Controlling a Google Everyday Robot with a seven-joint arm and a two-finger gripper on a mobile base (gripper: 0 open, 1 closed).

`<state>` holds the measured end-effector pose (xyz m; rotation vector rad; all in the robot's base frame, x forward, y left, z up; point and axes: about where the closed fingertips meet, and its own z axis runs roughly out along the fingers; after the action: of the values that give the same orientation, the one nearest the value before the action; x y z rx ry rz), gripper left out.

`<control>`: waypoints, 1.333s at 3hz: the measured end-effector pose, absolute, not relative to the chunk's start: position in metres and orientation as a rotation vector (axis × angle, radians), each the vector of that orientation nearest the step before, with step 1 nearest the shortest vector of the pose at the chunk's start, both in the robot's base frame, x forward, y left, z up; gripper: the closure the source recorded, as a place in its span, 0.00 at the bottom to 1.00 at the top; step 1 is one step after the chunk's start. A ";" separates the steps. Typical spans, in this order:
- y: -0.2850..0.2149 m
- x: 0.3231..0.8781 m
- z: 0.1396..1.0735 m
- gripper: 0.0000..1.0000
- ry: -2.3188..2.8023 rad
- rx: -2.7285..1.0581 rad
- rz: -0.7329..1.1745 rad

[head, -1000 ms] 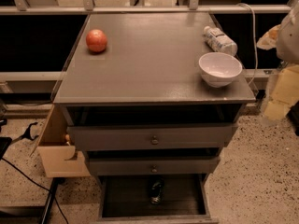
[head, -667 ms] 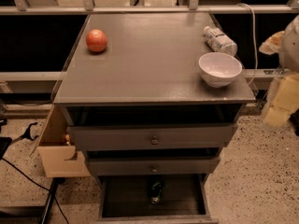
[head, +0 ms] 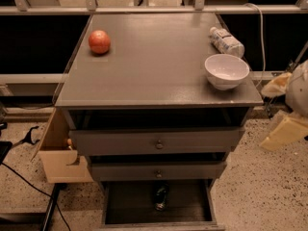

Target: Close bottom drawer

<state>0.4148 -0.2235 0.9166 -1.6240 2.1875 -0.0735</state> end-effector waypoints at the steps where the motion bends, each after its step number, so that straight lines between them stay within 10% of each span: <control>1: -0.228 0.406 0.870 0.52 2.184 -1.617 -0.060; 3: -0.228 0.393 0.806 1.00 2.208 -1.639 -0.027; 4: -0.228 0.393 0.806 1.00 2.208 -1.639 -0.027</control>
Offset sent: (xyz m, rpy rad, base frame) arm -0.0356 -0.0057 -0.1908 0.0134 0.0942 0.0139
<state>0.3931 -0.2276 0.8056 -1.6393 2.2083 -0.0269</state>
